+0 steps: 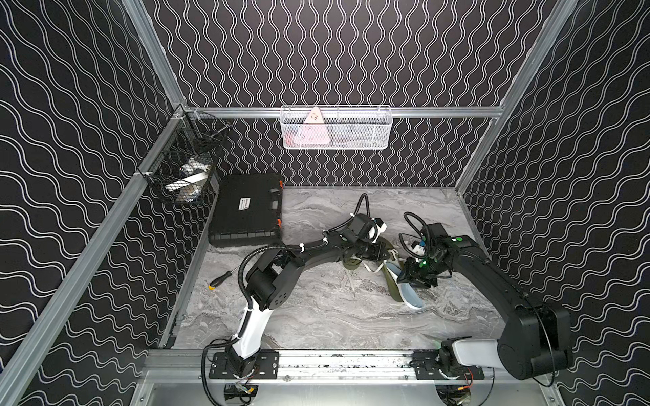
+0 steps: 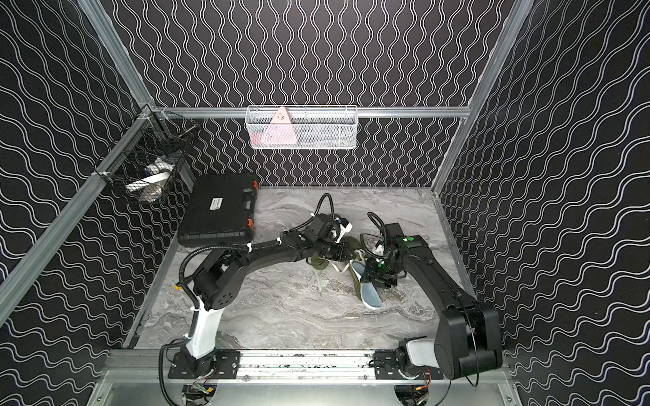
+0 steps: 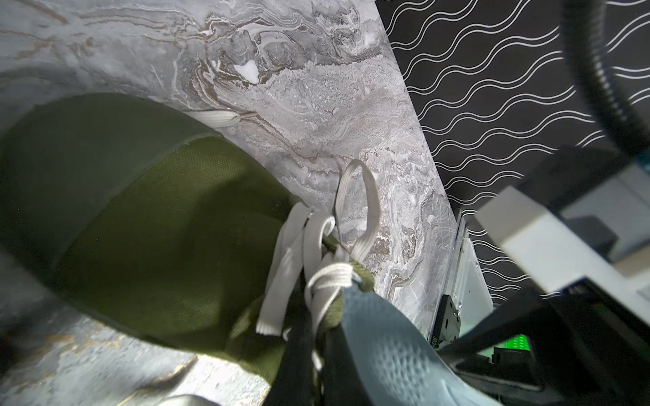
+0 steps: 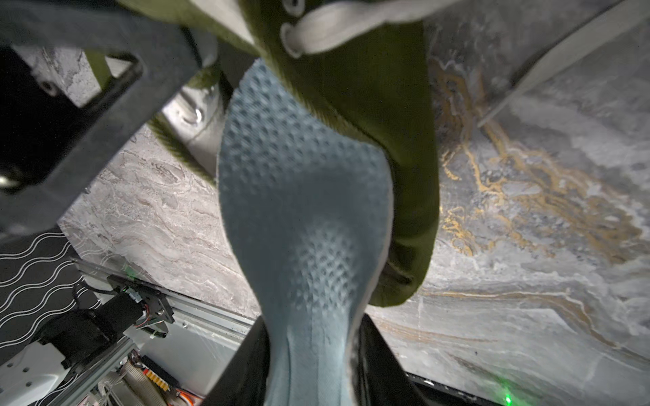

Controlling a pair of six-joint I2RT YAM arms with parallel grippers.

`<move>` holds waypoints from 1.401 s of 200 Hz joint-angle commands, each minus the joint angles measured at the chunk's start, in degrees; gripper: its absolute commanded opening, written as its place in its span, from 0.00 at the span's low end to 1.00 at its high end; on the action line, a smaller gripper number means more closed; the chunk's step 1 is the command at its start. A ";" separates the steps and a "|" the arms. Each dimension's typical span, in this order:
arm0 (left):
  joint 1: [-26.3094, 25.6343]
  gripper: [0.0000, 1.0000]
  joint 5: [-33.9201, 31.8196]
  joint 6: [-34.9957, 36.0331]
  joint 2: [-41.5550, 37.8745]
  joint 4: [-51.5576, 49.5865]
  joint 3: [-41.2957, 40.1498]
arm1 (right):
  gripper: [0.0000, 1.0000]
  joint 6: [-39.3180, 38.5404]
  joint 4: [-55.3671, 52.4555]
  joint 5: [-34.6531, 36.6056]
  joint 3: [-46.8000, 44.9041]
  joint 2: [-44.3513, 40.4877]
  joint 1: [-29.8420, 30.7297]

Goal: Insert the insole into the shoe

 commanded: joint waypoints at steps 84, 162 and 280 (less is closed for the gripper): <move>1.08 0.00 7.70 2.12 1.19 -3.63 4.49 | 0.38 -3.63 2.77 3.18 4.86 4.39 1.46; 2.67 0.00 11.14 5.65 4.50 -7.51 8.70 | 0.37 -2.05 7.09 8.35 2.81 6.91 5.68; 3.72 0.00 14.58 3.65 4.39 -5.46 5.96 | 0.35 1.80 18.54 13.89 -3.74 3.83 8.23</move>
